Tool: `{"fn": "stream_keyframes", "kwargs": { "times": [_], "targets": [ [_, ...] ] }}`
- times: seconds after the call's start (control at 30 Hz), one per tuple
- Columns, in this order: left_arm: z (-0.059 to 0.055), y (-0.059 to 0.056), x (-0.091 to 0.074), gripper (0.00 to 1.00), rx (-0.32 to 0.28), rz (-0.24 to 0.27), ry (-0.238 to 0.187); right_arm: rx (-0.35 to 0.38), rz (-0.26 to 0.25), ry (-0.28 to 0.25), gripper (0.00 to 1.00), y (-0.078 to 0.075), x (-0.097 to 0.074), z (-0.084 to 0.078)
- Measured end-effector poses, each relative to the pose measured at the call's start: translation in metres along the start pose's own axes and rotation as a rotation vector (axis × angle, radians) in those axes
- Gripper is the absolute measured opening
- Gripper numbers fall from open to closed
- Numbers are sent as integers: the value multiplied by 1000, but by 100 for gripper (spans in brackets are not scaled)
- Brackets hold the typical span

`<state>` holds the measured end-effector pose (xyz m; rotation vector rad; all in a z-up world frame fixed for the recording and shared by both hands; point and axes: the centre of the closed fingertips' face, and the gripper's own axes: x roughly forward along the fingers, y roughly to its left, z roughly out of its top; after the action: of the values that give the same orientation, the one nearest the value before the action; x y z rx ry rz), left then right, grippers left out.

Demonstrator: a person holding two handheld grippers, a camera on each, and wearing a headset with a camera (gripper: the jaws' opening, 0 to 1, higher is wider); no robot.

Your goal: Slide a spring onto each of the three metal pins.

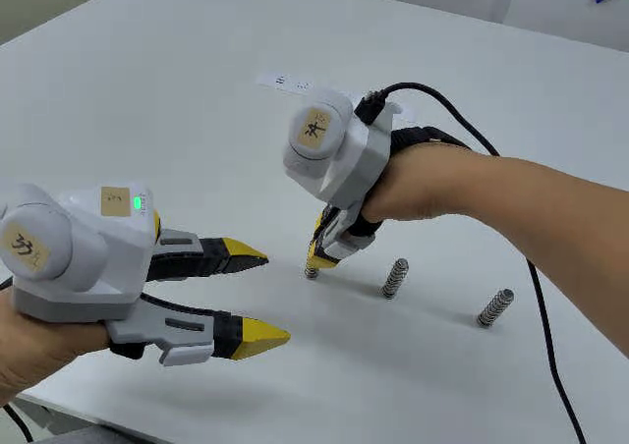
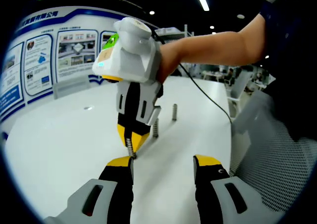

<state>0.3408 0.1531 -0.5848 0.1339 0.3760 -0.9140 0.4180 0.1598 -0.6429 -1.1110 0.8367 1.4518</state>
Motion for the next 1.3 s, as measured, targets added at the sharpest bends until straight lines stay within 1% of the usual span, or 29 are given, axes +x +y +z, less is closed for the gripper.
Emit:
{"fn": "stream_keyframes", "kwargs": {
  "times": [0.27, 0.37, 0.63, 0.73, 0.97, 1.3],
  "targets": [
    [-1, 1, -1, 50, -1, 2, 3, 11, 3, -7, 13, 0, 2, -1],
    [-1, 1, -1, 50, -2, 3, 4, 15, 6, -14, 16, 2, 1, -1],
    [0, 3, -1, 50, -3, 5, 5, 36, -13, -42, 18, -2, -12, -4],
    [0, 3, -1, 51, -6, 8, 7, 49, -16, -61, 19, -1, -18, -5],
    [-1, 3, -1, 51, -9, 7, 10, 89, -35, -96, 22, -2, -34, -17],
    [1, 6, 1, 52, -7, 8, 10, 141, -83, -148, 25, -3, -57, -40]
  ]
}}
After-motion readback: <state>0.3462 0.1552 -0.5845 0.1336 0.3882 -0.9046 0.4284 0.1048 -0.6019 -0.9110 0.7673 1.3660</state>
